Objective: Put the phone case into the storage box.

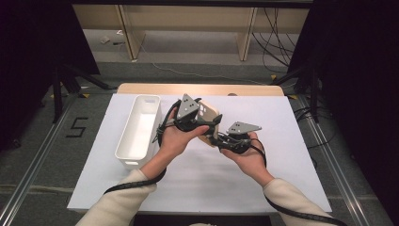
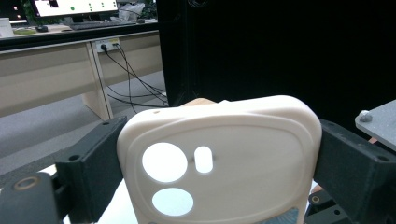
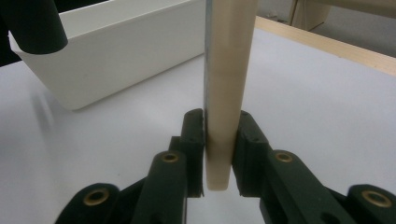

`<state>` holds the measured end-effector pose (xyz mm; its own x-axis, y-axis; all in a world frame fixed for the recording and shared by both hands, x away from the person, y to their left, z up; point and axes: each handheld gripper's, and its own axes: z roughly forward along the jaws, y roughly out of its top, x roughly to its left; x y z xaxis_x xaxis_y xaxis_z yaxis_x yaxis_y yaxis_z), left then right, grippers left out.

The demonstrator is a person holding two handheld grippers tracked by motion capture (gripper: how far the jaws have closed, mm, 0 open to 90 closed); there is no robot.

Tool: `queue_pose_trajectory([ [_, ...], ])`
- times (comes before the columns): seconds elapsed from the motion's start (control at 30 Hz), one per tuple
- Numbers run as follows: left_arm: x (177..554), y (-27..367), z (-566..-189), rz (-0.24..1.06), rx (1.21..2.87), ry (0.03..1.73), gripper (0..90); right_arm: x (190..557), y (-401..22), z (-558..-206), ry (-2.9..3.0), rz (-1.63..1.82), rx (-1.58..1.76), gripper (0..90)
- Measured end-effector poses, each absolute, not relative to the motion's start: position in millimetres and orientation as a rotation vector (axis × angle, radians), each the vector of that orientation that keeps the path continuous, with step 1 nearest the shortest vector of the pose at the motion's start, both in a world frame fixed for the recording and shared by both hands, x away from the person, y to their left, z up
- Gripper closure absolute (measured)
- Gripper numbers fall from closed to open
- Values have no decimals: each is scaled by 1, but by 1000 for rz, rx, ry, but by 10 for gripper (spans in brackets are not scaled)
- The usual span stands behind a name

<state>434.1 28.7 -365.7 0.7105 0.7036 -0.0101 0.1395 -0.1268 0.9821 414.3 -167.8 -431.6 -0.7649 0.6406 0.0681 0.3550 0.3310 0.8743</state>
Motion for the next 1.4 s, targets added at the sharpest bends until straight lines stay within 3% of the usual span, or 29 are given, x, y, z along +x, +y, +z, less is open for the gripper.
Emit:
queue_pose_trajectory([
  [0.2, 435, 32, -363, 572, 1644, 695, 96, 414, -166, -431, 2301, 1415, 886, 646],
  [0.37, 436, 37, -361, 585, 1633, 701, 97, 415, -166, -430, 2291, 1440, 896, 456],
  [0.5, 436, 39, -359, 601, 1627, 705, 97, 414, -165, -431, 2284, 1454, 877, 219],
  [0.6, 437, 41, -357, 613, 1629, 705, 97, 414, -167, -432, 2292, 1431, 862, 156],
  [0.97, 437, 52, -352, 641, 1611, 723, 97, 408, -181, -433, 2282, 1467, 825, 53],
  [1.4, 437, 59, -348, 653, 1603, 728, 98, 403, -197, -428, 2250, 1502, 806, 35],
])
